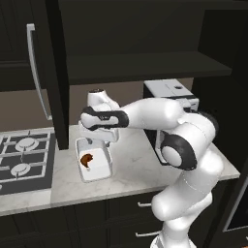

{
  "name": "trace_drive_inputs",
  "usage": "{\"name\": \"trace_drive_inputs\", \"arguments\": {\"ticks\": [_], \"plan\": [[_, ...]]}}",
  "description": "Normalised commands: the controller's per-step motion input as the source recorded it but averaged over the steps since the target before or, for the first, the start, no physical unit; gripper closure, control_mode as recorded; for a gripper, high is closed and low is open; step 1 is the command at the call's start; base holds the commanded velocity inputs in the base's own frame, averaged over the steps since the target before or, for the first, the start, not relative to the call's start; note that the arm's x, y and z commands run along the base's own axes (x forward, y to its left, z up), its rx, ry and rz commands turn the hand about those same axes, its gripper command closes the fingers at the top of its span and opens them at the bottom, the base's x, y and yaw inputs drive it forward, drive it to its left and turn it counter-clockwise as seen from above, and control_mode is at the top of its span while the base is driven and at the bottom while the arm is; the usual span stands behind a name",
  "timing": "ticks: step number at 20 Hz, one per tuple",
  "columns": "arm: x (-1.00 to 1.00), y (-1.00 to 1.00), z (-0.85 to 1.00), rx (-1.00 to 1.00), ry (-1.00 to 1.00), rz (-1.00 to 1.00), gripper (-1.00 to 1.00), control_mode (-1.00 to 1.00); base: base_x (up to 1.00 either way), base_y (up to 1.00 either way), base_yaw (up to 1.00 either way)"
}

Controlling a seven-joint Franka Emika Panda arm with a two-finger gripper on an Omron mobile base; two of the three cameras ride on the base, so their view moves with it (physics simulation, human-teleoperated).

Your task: Retrieve the tupperware from the cabinet, then place the raw meat into the tupperware to avoid contamination.

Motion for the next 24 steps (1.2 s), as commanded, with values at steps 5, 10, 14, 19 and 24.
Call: {"name": "trace_drive_inputs", "arguments": {"ticks": [5,10,14,19,24], "plan": [[-0.3,-0.11,0.37,0.0,-0.03,0.03,-1.0,-1.0,0.0,0.0,0.0],[-0.46,-0.2,0.13,0.0,-0.09,0.02,-1.0,-1.0,0.0,0.0,0.0],[-0.53,-0.18,0.35,0.0,-0.07,0.03,-1.0,-1.0,0.0,0.0,0.0],[-0.57,-0.25,0.46,0.0,-0.04,0.04,-1.0,-1.0,0.0,0.0,0.0],[-0.51,-0.43,0.41,0.0,-0.01,0.06,-1.0,-1.0,0.0,0.0,0.0]]}}
